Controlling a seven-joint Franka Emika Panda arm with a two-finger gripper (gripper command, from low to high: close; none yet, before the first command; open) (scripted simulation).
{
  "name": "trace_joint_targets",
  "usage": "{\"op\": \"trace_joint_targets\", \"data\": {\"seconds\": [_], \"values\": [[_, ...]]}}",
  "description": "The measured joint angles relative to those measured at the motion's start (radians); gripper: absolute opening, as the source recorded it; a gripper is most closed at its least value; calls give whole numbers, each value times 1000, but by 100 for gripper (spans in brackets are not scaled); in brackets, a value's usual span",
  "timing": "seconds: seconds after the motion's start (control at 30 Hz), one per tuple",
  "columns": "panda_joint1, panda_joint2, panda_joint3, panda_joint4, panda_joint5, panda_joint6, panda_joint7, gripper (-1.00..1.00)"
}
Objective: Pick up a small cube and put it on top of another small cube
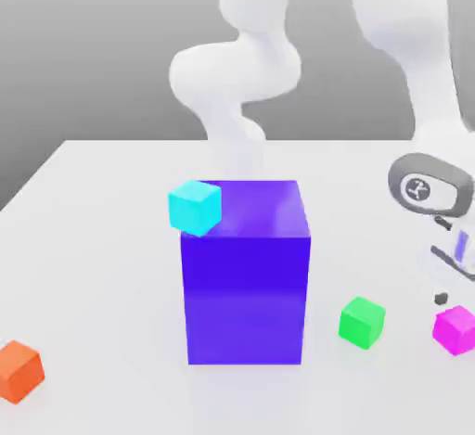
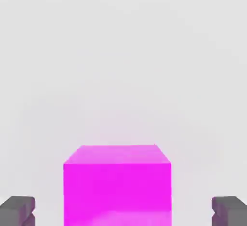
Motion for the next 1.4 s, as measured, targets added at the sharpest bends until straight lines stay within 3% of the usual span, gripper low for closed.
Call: {"op": "trace_joint_targets", "data": {"seconds": [0.2, 0.37, 0.57, 0.73, 0.83, 0.97, 1.0, 1.23, 1.4], "values": [[-2, -3, 3, -1, 0, -4, -1, -100], [-65, -163, 85, -41, 107, -122, -76, -100], [-116, -371, 24, -202, 176, -165, 96, -100], [-152, -550, -17, -347, 327, -185, 196, -100], [-160, -500, -23, -367, 333, -115, 226, -100], [-163, -362, -41, -363, 257, 18, 285, -100], [-157, -344, -48, -362, 247, 35, 292, 100], [-157, -348, -47, -363, 251, 32, 289, 100], [-139, -509, -42, -371, 334, -118, 230, 100]]}}
